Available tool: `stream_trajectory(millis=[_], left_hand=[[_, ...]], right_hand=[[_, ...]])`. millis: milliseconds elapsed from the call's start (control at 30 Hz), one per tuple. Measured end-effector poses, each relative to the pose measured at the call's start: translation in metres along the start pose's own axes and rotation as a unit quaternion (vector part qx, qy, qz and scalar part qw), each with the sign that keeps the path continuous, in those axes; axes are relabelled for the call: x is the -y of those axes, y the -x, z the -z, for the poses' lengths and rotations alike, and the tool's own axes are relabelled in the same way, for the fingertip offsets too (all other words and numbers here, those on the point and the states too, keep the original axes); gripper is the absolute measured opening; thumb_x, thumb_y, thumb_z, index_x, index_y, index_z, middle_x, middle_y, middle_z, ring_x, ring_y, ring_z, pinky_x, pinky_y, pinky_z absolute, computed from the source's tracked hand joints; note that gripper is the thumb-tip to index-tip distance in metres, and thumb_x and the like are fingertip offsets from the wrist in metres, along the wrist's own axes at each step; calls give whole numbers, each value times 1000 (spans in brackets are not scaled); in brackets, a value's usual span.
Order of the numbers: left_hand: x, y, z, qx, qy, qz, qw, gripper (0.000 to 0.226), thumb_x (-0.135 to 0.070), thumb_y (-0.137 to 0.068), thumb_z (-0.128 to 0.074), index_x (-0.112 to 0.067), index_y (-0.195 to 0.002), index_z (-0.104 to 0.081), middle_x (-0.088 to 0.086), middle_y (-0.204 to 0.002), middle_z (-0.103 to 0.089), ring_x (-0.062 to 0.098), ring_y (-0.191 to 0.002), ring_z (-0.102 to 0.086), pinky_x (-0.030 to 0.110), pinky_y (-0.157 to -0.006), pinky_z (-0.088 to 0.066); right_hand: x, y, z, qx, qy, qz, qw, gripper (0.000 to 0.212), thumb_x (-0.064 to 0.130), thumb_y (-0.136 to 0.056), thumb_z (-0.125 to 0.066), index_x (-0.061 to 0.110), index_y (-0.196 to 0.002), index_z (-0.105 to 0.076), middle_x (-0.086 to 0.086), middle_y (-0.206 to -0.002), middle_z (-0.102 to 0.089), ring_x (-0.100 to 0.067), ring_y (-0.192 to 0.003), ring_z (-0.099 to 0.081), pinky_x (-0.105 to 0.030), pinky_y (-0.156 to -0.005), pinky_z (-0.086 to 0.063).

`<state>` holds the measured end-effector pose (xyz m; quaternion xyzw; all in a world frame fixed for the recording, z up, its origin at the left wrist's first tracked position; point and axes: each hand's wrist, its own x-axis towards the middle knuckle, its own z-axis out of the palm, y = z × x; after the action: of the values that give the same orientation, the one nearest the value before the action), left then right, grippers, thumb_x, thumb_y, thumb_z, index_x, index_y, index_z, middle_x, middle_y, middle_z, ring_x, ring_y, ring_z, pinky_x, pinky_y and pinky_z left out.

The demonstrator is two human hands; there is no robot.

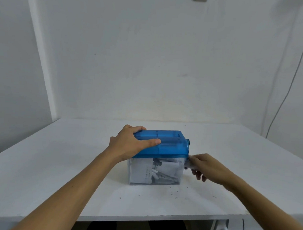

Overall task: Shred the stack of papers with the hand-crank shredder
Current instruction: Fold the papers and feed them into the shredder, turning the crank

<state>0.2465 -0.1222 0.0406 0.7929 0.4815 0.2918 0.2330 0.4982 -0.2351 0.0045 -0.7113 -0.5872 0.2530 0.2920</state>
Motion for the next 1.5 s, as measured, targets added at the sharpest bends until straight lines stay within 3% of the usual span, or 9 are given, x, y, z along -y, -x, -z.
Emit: stream_trajectory(millis=[67, 200, 467, 733, 967, 1133, 1267, 1367, 1500], left_hand=[[0, -1, 0, 1, -1, 0, 1000, 104, -106, -39, -47, -43, -120, -60, -15, -117, -52, 12, -105, -56, 51, -106, -41], [1, -2, 0, 6, 3, -7, 1000, 97, -107, -39, -47, -46, -112, -61, -16, -115, -54, 10, -103, -58, 50, -103, -44], [1, -5, 1, 23, -7, 7, 1000, 100, -107, -36, -50, -47, -116, -59, -16, -118, -48, 15, -109, -55, 49, -105, -43], [0, -2, 2, 26, 19, -15, 999, 79, -102, -41, -56, -47, -98, -63, -16, -112, -50, 11, -101, -58, 48, -101, -48], [5, -6, -2, 16, 32, -20, 999, 93, -104, -40, -55, -43, -110, -64, -12, -115, -56, 13, -102, -61, 49, -99, -50], [2, 0, -4, 2, 69, -17, 997, 102, -98, -43, -62, -39, -126, -58, -11, -123, -51, 11, -110, -57, 41, -99, -51], [-2, 5, -4, -3, 104, -22, 994, 91, -80, -55, -69, -34, -131, -54, -9, -128, -49, 10, -115, -53, 27, -92, -48], [-4, 7, -6, -20, 141, -25, 990, 96, -76, -57, -67, -33, -140, -47, -11, -135, -46, 7, -120, -46, 24, -93, -40], [0, 16, -11, -44, 292, -35, 955, 98, -69, -65, -62, -38, -152, -30, -12, -154, -36, 12, -141, -34, 31, -108, -33]], right_hand=[[4, 12, 16, 2, 5, 15, 1000, 18, 39, -99, -55, 26, -111, -54, -1, -82, -70, -8, -64, -60, -20, -62, -51], [6, 23, 29, 25, 60, 14, 998, 35, 32, -86, -75, 29, -106, -46, 6, -89, -73, -9, -64, -62, -23, -69, -58], [36, 37, 67, -31, -111, 148, 982, 23, 34, -93, -67, 13, -102, -59, -3, -66, -61, -14, -62, -52, -26, -64, -48], [45, -61, 52, -190, -130, 75, 970, 26, 40, -97, -60, 16, -106, -57, -2, -100, -66, -18, -84, -67, -28, -66, -55], [-3, -65, 2, -7, -64, -70, 995, 22, 23, -102, -51, 7, -102, -64, -13, -95, -68, -18, -76, -63, -35, -76, -61], [4, -15, 16, 39, -22, -31, 999, 35, 30, -105, -45, 5, -97, -67, -6, -69, -71, -16, -61, -70, -30, -68, -60], [9, 4, 29, 28, -33, -5, 999, 37, 36, -106, -41, 9, -104, -67, -8, -86, -77, -23, -78, -76, -39, -80, -62], [1, 9, 33, 36, -39, 31, 998, 34, 49, -101, -47, 24, -120, -60, 2, -118, -70, -15, -103, -69, -38, -95, -57], [4, 19, 26, -17, -50, 94, 994, 74, 67, -78, -61, 36, -141, -36, 17, -134, -52, -10, -115, -62, -31, -95, -56]])
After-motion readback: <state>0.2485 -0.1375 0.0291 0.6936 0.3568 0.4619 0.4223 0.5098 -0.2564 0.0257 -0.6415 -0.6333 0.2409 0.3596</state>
